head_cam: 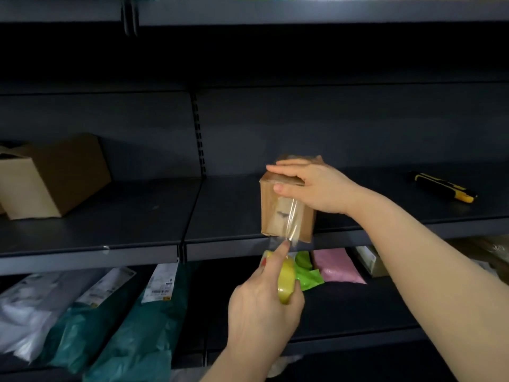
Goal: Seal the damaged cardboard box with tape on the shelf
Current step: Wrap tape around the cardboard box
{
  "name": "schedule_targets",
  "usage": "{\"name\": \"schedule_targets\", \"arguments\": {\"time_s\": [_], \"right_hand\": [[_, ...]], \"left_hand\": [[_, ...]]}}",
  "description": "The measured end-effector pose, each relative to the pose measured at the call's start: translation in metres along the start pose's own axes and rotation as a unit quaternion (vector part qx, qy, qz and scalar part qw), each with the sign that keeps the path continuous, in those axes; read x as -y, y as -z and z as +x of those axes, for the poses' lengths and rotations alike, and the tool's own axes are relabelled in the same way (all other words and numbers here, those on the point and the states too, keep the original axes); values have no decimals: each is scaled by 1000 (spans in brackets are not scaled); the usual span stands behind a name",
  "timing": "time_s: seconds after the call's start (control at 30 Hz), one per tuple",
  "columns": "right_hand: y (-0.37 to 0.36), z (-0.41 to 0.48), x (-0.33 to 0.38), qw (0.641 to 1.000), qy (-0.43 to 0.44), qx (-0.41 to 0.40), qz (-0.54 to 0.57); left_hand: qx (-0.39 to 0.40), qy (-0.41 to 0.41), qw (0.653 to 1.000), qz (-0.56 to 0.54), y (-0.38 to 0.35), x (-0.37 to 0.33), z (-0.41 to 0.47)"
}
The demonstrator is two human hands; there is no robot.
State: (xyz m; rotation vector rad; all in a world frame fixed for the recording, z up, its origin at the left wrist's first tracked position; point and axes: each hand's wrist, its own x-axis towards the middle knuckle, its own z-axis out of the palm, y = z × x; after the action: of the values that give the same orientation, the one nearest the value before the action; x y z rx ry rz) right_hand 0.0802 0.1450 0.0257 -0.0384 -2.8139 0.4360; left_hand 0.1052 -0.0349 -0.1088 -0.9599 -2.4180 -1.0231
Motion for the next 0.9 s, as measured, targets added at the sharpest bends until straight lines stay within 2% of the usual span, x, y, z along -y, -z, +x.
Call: {"name": "schedule_targets", "arguments": {"time_s": [0.17, 0.43, 0.6, 0.67, 0.9], "right_hand": [[0, -4, 0, 999, -10, -33, 8], [6, -8, -3, 998, -11, -38, 43], [26, -7, -1, 978, -29, -41, 200], [35, -8, -2, 971, -44, -55, 230], [45, 0, -7, 979, -29, -71, 188]], "left_hand": [[20, 40, 998, -41, -2, -13, 2], [31, 40, 998, -34, 8, -18, 4], [29, 37, 998, -44, 25, -33, 19], [19, 26, 998, -50, 32, -37, 25], [-2, 29, 999, -30, 44, -44, 37]]}}
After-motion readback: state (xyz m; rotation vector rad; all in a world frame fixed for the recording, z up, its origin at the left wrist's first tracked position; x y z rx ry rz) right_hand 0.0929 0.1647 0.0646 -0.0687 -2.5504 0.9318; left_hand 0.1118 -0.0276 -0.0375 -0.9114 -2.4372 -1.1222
